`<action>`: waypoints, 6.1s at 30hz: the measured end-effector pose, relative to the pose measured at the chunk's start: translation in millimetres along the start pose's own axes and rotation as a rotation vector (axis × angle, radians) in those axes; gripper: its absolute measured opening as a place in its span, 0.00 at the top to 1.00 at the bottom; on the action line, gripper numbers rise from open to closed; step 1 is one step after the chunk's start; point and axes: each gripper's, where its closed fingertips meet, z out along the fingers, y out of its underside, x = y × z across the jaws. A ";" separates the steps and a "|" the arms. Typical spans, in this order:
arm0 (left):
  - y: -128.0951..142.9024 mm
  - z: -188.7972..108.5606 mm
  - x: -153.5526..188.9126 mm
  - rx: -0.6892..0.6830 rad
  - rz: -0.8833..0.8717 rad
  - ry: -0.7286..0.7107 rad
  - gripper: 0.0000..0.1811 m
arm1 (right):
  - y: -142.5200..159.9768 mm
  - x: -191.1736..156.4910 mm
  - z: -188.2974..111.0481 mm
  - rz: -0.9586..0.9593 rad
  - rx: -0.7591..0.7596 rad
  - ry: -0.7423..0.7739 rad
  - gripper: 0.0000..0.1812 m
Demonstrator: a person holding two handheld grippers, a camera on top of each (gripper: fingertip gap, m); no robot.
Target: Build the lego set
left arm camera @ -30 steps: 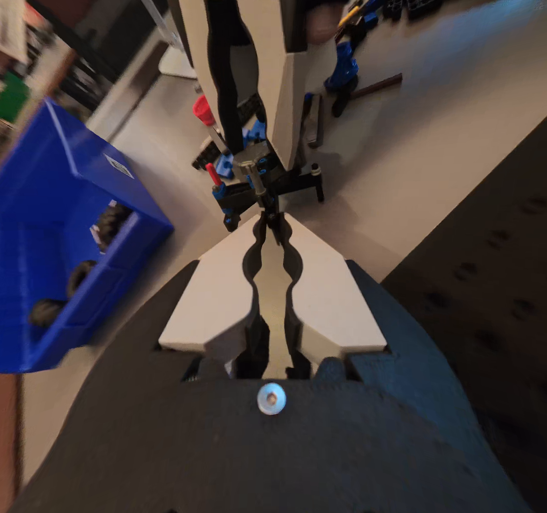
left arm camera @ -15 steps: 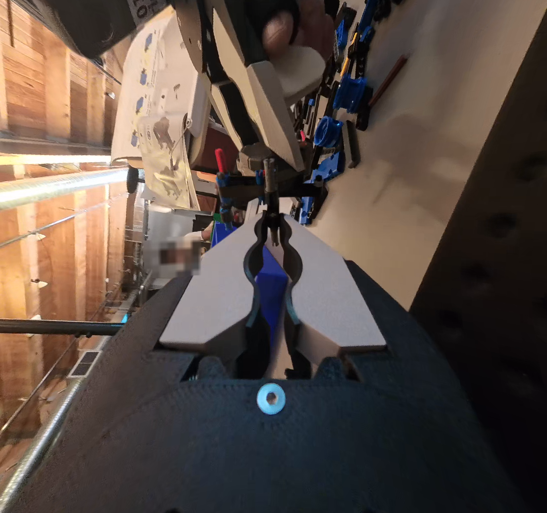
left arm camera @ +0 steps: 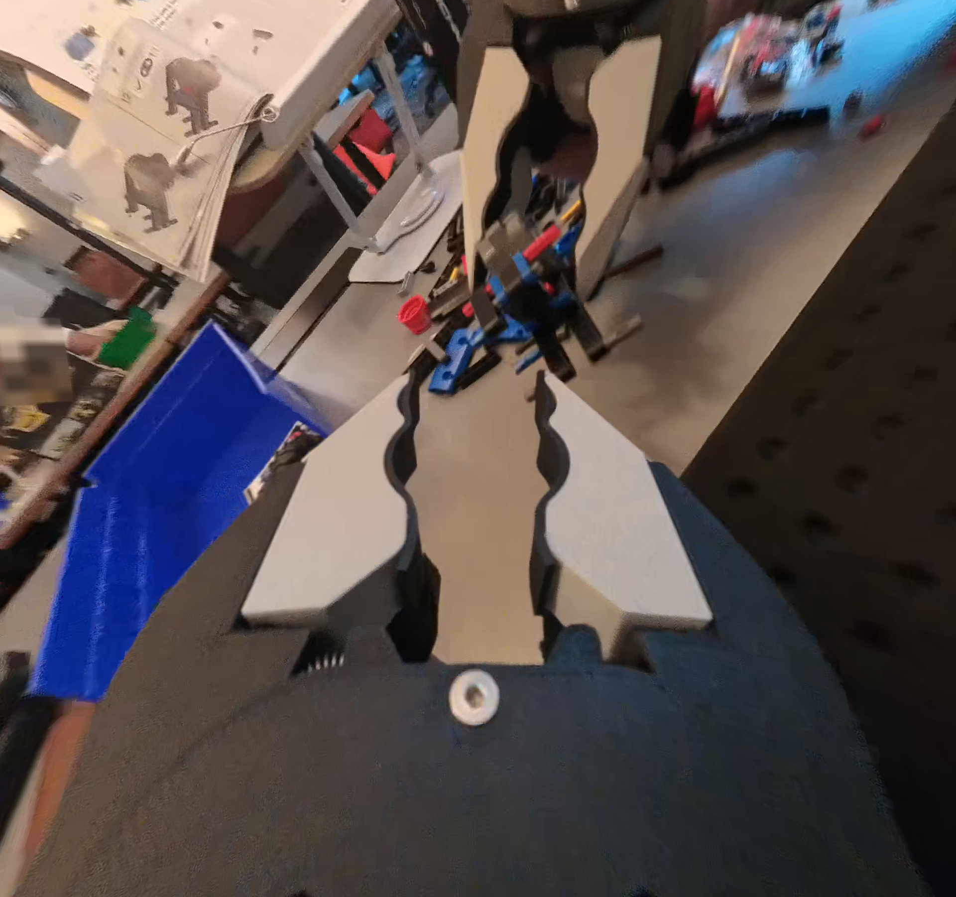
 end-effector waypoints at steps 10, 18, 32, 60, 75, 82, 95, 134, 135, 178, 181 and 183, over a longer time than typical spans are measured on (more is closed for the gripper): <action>12.8 28.1 20.4 -0.091 -0.160 0.122 0.94 | 11.3 -5.0 13.4 -0.080 -0.072 0.037 0.74; 22.6 40.7 15.4 -0.213 -0.205 -0.032 0.94 | -18.3 -5.8 0.0 0.134 -0.069 0.183 0.80; 20.6 49.7 20.9 -0.220 -0.177 -0.057 0.93 | 2.9 -6.3 19.8 0.100 -0.177 0.402 0.92; 17.9 56.6 24.4 -0.174 -0.460 0.138 0.93 | -5.4 -9.1 14.7 -0.052 -0.148 0.455 0.93; 9.5 50.2 23.0 -0.176 -0.348 0.131 0.93 | -11.4 -10.0 5.0 0.020 -0.031 0.385 0.92; 10.1 53.6 21.5 -0.205 -0.322 0.057 0.93 | 0.7 -6.6 9.1 0.045 -0.121 0.417 0.90; 12.1 54.6 23.9 -0.184 -0.330 0.037 0.92 | 2.2 -7.7 10.9 0.076 -0.112 0.410 0.91; -23.5 58.2 51.1 -0.102 -0.194 0.003 0.93 | 23.5 -15.7 -2.0 0.187 -0.120 0.277 0.92; -28.8 54.5 49.1 -0.063 -0.207 0.020 0.90 | 24.2 -16.1 -2.7 0.176 -0.116 0.275 0.92; -6.3 70.4 68.0 -0.071 0.043 0.253 0.77 | 40.9 -50.1 -37.1 0.638 -0.146 0.019 0.87; -11.8 70.3 69.4 -0.060 0.036 0.259 0.74 | 38.1 -48.7 -31.8 0.690 -0.126 0.024 0.88; -10.5 74.5 72.2 -0.074 0.072 0.246 0.79 | 41.4 -48.3 -27.1 0.681 -0.148 0.052 0.91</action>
